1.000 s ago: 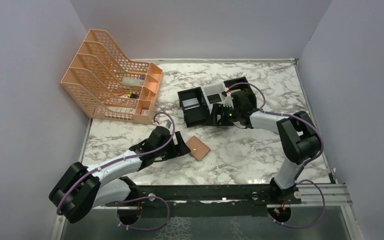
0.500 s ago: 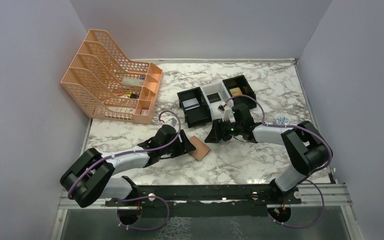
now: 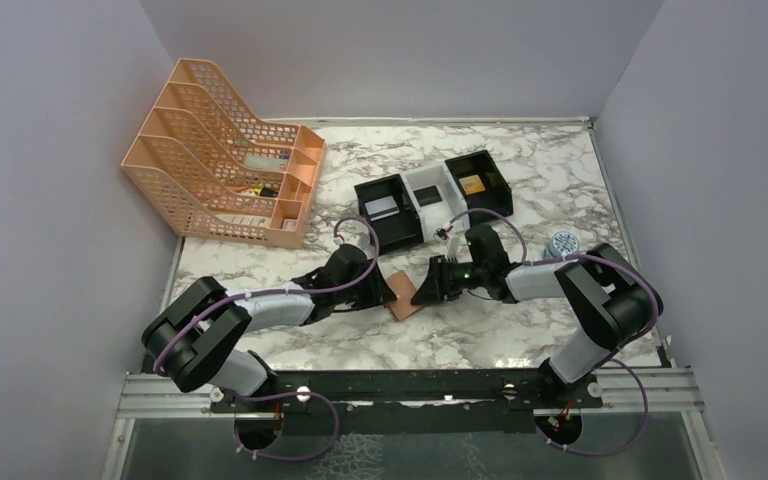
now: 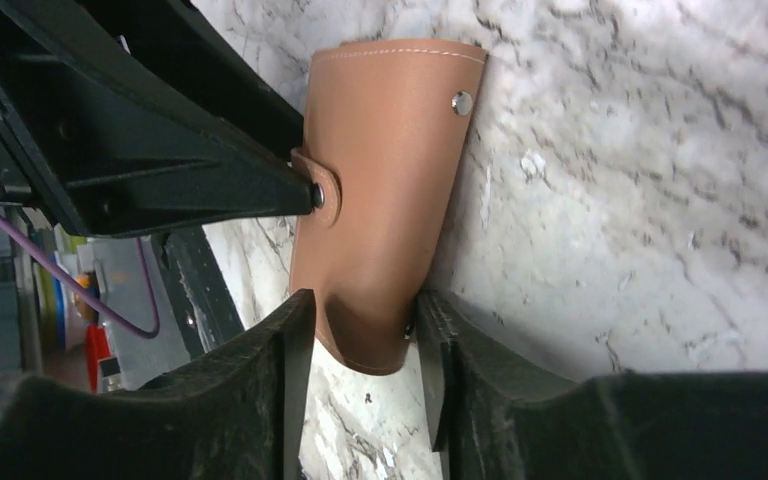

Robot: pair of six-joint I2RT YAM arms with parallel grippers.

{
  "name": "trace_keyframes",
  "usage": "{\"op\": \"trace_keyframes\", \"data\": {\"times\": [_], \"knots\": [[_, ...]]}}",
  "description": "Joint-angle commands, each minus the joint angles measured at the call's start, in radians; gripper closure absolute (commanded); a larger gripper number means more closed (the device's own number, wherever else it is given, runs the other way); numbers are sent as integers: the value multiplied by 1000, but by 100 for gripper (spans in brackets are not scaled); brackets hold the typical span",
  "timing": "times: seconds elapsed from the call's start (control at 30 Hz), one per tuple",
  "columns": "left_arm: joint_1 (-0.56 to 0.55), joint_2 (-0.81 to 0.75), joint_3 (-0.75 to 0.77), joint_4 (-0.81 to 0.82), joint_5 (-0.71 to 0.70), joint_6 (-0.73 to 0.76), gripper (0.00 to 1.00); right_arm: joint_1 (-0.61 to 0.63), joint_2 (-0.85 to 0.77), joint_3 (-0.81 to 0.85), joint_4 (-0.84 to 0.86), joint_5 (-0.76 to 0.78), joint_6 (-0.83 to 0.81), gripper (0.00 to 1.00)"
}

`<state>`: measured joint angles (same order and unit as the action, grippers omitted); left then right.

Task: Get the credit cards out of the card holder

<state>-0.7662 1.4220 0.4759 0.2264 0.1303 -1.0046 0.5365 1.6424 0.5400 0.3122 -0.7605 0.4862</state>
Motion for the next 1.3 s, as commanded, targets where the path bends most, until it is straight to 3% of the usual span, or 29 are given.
{"op": "trace_keyframes", "data": {"times": [0.0, 0.2, 0.33, 0.57, 0.83, 1.27], "knots": [[-23, 51, 46, -14, 8, 63, 59, 16, 4, -86, 69, 7, 123, 59], [-33, 41, 76, -64, -38, 102, 49, 15, -34, -156, 130, 82, 219, 78], [-39, 14, 111, -146, -80, 142, 41, 16, -76, -191, 134, 118, 249, 83], [-73, -49, 153, -249, -169, 198, 35, 16, -155, -219, 74, 189, 245, 83], [-184, 24, 271, -386, -282, 195, 32, 16, -213, -232, 26, 228, 235, 83], [-265, 130, 401, -455, -353, 281, 36, 16, -241, -247, 18, 242, 243, 83]]}}
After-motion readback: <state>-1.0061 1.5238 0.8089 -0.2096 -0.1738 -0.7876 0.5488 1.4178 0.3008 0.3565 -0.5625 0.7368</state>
